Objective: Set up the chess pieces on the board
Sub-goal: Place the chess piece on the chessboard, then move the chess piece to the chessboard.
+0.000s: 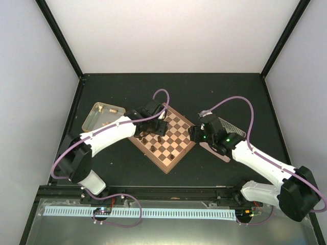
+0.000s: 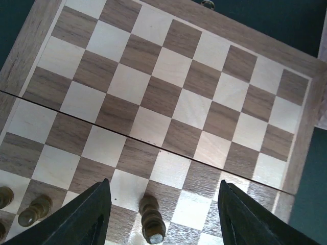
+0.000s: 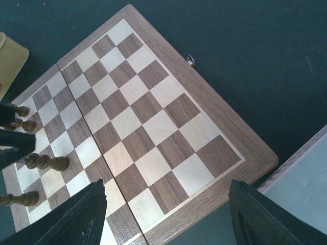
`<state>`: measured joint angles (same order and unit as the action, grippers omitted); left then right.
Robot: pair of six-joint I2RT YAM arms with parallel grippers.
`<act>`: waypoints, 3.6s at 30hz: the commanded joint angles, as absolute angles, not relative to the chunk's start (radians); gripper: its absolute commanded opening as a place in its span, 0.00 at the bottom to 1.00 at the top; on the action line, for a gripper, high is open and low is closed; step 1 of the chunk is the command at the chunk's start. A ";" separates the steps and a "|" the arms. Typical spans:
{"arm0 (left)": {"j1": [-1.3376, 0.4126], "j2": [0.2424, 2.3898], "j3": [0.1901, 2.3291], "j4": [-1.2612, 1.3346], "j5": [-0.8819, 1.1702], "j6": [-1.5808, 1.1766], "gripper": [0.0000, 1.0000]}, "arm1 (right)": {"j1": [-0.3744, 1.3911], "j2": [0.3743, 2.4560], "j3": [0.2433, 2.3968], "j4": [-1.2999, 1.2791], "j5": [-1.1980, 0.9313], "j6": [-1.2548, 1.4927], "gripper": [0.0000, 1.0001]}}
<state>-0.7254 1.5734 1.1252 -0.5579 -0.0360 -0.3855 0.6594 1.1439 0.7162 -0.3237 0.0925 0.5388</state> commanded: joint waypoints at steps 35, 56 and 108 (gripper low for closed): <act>-0.708 1.594 1.184 -0.870 -0.029 -0.415 0.21 | 0.651 1.161 0.696 -0.307 0.092 0.606 0.58; -0.674 1.503 1.072 -0.848 -0.027 -0.439 0.22 | 0.652 1.202 0.700 -0.295 0.052 0.630 0.56; -0.658 1.515 1.062 -0.833 -0.037 -0.479 0.16 | 0.652 1.216 0.692 -0.285 0.033 0.637 0.55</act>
<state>-0.6666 1.5528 1.0611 -0.8169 0.0196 -0.4595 0.6556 1.2121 0.6930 -0.3141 0.0418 0.6308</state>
